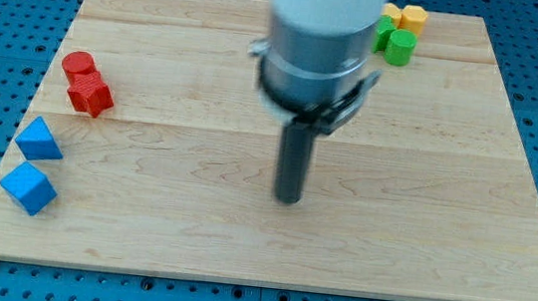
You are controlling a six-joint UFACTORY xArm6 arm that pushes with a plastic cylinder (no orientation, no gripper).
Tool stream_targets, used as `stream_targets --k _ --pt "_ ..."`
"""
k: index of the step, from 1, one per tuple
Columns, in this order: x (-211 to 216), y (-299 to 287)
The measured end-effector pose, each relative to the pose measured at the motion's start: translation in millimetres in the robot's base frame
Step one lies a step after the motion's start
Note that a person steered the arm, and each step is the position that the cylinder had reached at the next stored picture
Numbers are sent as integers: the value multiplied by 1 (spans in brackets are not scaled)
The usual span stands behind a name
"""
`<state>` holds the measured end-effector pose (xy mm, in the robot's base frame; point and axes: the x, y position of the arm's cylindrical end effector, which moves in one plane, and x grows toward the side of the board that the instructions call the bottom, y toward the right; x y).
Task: Move the blue cube right a bit
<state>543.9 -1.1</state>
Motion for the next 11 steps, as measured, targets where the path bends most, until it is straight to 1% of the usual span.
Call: stream_targets --k 1,2,3,4,5,7,8,9,10,11 --pt "46 -70" --pt "56 -148" --pt "56 -232" --pt "55 -302" --pt "46 -304" --pt "4 -303" --pt "0 -263" --pt "0 -259" --pt "-20 -263" --pt "-55 -251"
